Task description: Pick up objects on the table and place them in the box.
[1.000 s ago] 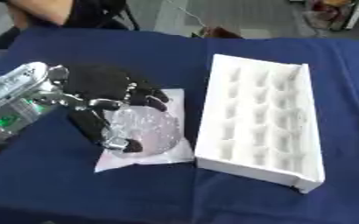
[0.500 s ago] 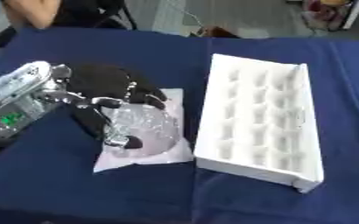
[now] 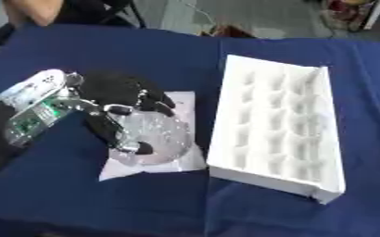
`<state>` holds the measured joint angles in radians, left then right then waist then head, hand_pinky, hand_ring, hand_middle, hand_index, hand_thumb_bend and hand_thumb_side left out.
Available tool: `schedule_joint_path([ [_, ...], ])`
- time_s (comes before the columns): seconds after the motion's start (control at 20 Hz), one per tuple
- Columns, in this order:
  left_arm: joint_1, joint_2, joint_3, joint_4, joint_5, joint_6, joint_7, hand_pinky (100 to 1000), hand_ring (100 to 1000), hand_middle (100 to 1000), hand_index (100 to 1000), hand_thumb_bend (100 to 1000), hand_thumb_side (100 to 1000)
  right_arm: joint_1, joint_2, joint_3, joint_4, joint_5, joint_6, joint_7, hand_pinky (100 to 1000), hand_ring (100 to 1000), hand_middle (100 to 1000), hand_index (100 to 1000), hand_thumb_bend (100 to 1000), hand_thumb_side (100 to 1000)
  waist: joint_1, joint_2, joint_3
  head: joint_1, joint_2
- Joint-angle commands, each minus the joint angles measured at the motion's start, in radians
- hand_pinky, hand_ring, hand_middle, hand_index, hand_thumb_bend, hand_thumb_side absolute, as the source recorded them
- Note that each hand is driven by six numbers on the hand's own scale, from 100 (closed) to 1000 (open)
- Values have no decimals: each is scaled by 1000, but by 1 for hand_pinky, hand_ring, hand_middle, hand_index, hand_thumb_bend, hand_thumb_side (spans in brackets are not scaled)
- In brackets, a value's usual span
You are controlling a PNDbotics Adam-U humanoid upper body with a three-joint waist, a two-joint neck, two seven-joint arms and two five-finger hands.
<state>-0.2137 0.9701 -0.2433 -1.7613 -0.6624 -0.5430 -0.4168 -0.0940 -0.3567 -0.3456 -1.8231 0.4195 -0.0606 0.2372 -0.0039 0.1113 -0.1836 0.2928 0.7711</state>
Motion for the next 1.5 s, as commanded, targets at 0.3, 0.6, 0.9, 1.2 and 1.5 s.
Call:
schedule_joint_path([
  [0.3,-20,-11,-9,32,-39,-23,12,935,947,934,970,384,1000,-16,-13,-1,-11,-6,-4,1,601,701,831,938,100,735,-4,-7,-4,10,-1],
  [0.6,-24,-30,-16,52,-79,-31,35,937,948,933,969,382,1000,-17,-10,2,-11,-7,-6,2,601,700,830,939,100,735,-8,-5,-7,14,-1],
  [0.9,-28,-41,-23,67,-98,-34,50,936,946,933,969,375,1000,-16,-8,2,-11,-7,-7,-1,601,700,829,939,100,734,-9,-3,-7,15,-1],
  [1.2,-34,-44,-24,63,-132,-33,62,956,954,937,966,417,1000,-16,-7,3,-11,-7,-7,-1,601,700,827,939,100,734,-9,-3,-8,16,-1],
  [1.5,-48,-53,-20,70,-237,-32,96,986,968,943,964,481,1000,-17,-5,2,-11,-8,-7,-2,601,700,826,939,100,733,-12,-1,-13,20,-1],
])
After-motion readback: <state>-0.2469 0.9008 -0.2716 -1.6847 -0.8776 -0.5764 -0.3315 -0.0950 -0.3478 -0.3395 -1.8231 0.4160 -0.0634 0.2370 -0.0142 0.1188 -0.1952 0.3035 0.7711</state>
